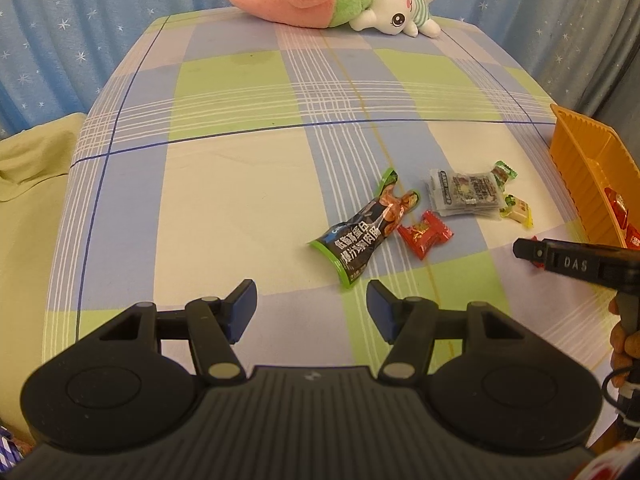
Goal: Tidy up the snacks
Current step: 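Move both grippers back toward the candies on the table, then grasp a red candy packet with the right gripper while the left grasps the black-green snack bar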
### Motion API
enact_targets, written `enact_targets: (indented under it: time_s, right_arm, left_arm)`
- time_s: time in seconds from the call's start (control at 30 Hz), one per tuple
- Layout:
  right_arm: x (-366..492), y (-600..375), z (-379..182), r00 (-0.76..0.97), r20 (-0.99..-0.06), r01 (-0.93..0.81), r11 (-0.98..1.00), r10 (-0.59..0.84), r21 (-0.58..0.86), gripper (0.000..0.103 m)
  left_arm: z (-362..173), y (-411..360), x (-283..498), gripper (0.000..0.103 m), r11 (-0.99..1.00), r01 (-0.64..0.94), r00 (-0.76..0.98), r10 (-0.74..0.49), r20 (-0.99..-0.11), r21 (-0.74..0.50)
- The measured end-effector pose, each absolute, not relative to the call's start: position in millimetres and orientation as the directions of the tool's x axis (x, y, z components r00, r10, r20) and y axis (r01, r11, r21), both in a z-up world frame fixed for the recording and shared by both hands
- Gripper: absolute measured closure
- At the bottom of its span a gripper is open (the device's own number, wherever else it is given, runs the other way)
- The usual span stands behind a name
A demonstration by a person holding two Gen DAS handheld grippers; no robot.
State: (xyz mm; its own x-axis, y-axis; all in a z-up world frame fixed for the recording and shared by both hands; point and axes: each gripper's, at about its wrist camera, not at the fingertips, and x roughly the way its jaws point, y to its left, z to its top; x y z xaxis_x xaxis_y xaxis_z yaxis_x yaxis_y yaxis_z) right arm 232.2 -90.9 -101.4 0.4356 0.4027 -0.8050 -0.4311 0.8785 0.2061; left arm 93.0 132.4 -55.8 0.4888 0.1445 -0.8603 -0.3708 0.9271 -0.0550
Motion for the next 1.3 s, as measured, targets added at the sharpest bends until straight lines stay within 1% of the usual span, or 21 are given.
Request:
enact_targets:
  time_s: [0.2,0.23,0.3,0.33,0.5,0.53,0.63,0.9,1.07,1.2,1.3]
  right_arm:
    - [223.2,-88.2,-103.8,0.438,-0.802,-0.522,0.841,0.407,0.142,0.061]
    - [221.4,-86.9,-104.3,0.444,-0.801,-0.534,0.837,0.401,0.122,0.064]
    - [219.4,-84.4,-104.8,0.457,-0.802,-0.554,0.828,0.385,0.081,0.072]
    - [219.6,-84.5,-105.0,0.461,-0.801,-0.56,0.826,0.382,0.072,0.079]
    - [224.2,-89.3,-105.1,0.448,-0.801,-0.557,0.825,0.397,0.097,0.082]
    - [224.9,-90.3,-104.4,0.445,-0.803,-0.552,0.828,0.396,0.102,0.084]
    - [227.7,-95.8,-100.4,0.431,-0.805,-0.526,0.838,0.408,0.143,0.084]
    - [231.1,-111.0,-85.6,0.443,-0.786,-0.476,0.856,0.432,0.203,0.084]
    - [232.1,-118.6,-79.5,0.455,-0.78,-0.451,0.867,0.429,0.213,0.084]
    - [233.4,-123.7,-76.2,0.462,-0.777,-0.432,0.874,0.428,0.225,0.084]
    - [233.4,-126.7,-73.5,0.467,-0.776,-0.422,0.878,0.425,0.227,0.084]
  left_arm:
    - [-58.0,132.3,101.3,0.045,0.936,-0.35,0.496,0.145,-0.856,-0.044]
    - [-58.5,131.9,103.2,0.045,0.938,-0.343,0.498,0.143,-0.855,-0.043]
    - [-59.3,131.0,106.8,0.045,0.943,-0.329,0.503,0.137,-0.853,-0.042]
    - [-59.5,130.4,108.9,0.045,0.946,-0.321,0.506,0.135,-0.852,-0.04]
    - [-62.6,126.0,121.0,0.045,0.962,-0.273,0.518,0.12,-0.847,-0.03]
    - [-63.7,125.4,123.8,0.045,0.965,-0.262,0.52,0.115,-0.847,-0.03]
    - [-66.8,122.9,131.4,0.045,0.975,-0.222,0.53,0.103,-0.842,-0.021]
    - [-78.9,120.8,152.9,0.05,0.993,-0.116,0.537,0.08,-0.84,0.021]
    - [-85.8,123.0,166.0,0.051,0.996,-0.09,0.527,0.071,-0.847,0.028]
    - [-91.4,124.4,176.2,0.058,0.997,-0.079,0.517,0.054,-0.854,0.015]
    - [-93.8,124.4,182.0,0.059,0.997,-0.072,0.514,0.035,-0.857,-0.003]
